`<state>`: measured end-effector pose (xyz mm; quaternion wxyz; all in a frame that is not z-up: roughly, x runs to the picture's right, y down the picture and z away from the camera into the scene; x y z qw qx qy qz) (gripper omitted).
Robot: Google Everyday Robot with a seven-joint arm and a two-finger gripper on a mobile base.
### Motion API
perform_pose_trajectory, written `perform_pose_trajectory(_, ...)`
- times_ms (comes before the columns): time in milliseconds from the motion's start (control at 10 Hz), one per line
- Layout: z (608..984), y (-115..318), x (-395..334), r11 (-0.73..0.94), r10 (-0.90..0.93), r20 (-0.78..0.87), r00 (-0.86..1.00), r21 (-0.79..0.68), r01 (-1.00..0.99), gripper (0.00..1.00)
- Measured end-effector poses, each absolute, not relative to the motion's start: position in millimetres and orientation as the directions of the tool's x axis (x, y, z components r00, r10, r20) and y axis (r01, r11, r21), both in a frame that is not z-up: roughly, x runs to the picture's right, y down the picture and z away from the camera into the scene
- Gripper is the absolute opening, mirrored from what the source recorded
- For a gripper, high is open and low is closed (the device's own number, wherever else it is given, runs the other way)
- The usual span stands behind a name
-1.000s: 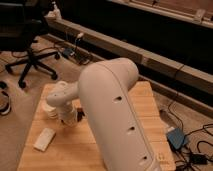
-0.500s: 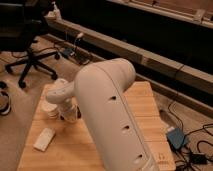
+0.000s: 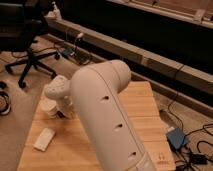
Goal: Push the eraser across the table
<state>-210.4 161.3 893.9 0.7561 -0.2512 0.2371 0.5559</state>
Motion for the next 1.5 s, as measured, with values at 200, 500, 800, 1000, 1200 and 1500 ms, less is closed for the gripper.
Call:
perform_pose_trajectory(200,898,152,-216,0.249,0.727,-0.633,0.266,-0.118,-0.961,0.0)
perform_pose_trajectory(500,906,143,-219,0.241,0.73,-0.633,0.258,-0.115,-0.964,0.0)
perform_pose_trajectory(800,914,131,-230,0.232,0.738,-0.624,0.257,-0.123,-0.965,0.0)
perform_pose_trajectory(1000,918,123,-237,0.229,0.746,-0.615,0.257,-0.125,-0.965,0.0)
perform_pose_trajectory(1200,924,116,-241,0.229,0.75,-0.61,0.256,-0.124,-0.965,0.0)
perform_pose_trajectory(1500,934,109,-248,0.223,0.756,-0.603,0.255,-0.13,-0.966,0.0)
